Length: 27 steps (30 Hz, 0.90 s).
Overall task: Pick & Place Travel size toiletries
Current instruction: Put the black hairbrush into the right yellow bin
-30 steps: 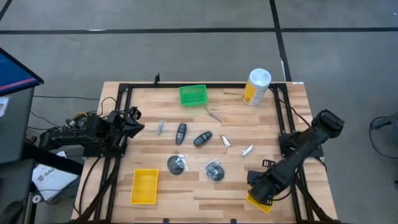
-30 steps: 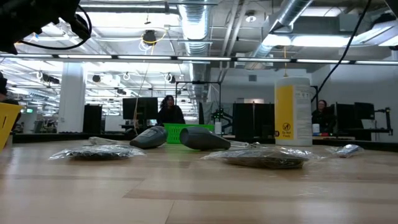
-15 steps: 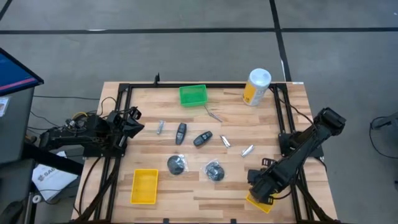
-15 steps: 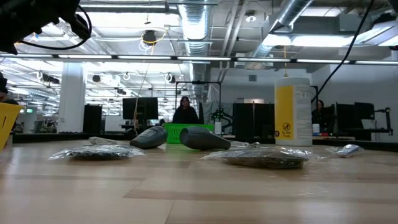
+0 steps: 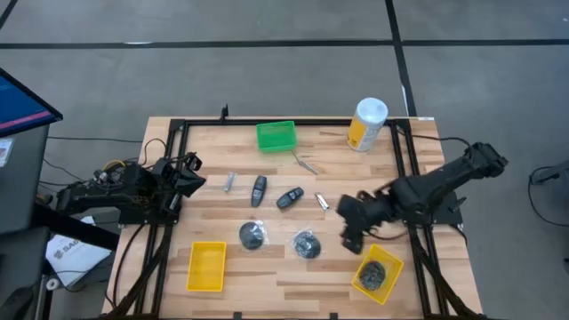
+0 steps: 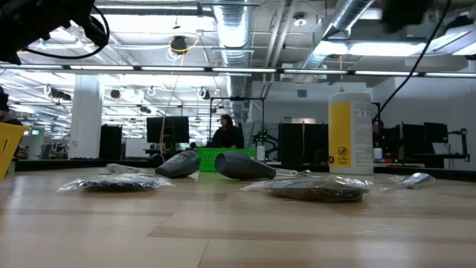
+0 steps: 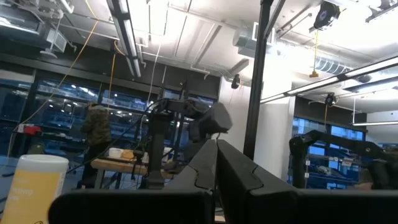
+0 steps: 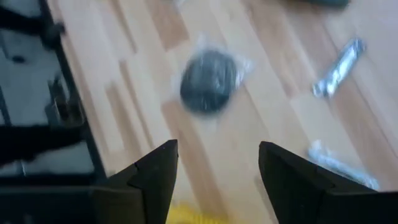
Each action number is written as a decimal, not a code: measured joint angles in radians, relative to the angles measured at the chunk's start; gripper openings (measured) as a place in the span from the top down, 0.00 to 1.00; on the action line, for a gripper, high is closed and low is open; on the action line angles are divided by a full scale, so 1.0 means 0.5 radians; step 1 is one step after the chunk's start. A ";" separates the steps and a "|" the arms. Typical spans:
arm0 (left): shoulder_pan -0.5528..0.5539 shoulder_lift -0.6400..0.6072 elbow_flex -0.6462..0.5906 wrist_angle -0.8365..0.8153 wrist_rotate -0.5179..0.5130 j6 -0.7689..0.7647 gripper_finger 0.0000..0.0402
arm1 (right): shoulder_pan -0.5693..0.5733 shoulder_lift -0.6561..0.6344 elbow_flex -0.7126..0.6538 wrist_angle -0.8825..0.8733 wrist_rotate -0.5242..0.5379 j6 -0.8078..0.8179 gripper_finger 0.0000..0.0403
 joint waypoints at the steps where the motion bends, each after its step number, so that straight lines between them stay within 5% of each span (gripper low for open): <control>1: 0.000 0.000 0.000 0.000 0.001 0.000 1.00 | -0.036 0.045 0.000 0.050 0.000 -0.016 0.47; 13: -0.001 0.000 0.000 0.000 0.001 0.001 1.00 | -0.252 0.552 0.015 0.258 -0.009 0.006 0.47; 27: 0.000 0.004 0.000 -0.003 0.066 0.001 1.00 | -0.403 1.146 0.467 0.022 -0.023 -0.110 0.36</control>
